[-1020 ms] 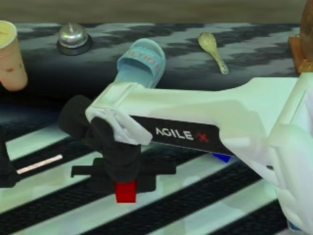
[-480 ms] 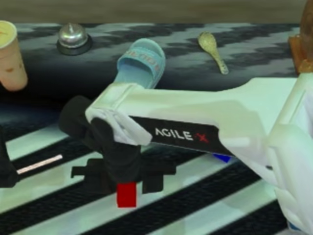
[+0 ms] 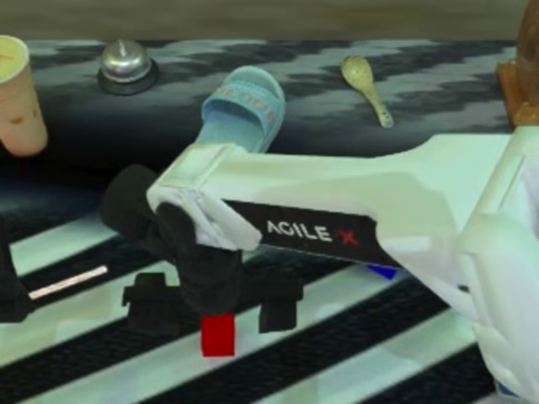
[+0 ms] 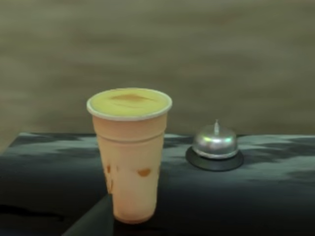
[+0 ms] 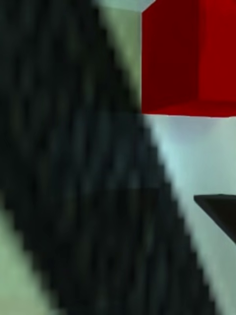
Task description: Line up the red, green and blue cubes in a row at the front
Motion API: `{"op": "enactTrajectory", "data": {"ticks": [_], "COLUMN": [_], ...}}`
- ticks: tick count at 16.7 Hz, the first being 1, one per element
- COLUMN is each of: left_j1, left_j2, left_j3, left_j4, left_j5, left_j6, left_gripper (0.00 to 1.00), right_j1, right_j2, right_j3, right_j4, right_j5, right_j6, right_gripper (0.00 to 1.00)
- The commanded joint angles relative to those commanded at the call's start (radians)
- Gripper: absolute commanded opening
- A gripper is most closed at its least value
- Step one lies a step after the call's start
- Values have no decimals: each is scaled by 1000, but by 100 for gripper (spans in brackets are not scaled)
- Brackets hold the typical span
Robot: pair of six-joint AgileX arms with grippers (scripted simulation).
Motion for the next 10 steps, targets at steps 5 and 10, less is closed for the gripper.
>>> {"op": "enactTrajectory", "data": {"ticks": [5, 10], "left_j1": [0, 0], "left_j2": [0, 0], "left_j3": [0, 0], "left_j4": [0, 0], "left_j5": [0, 0], "left_j6": [0, 0], "left_gripper": [100, 100], "right_j1": [3, 10], "right_j2": [-8, -48], "right_j3": [37, 164], "right_j4": [-42, -218], "right_j5": [0, -1], "right_j6": [1, 3], "right_gripper": [100, 100]}}
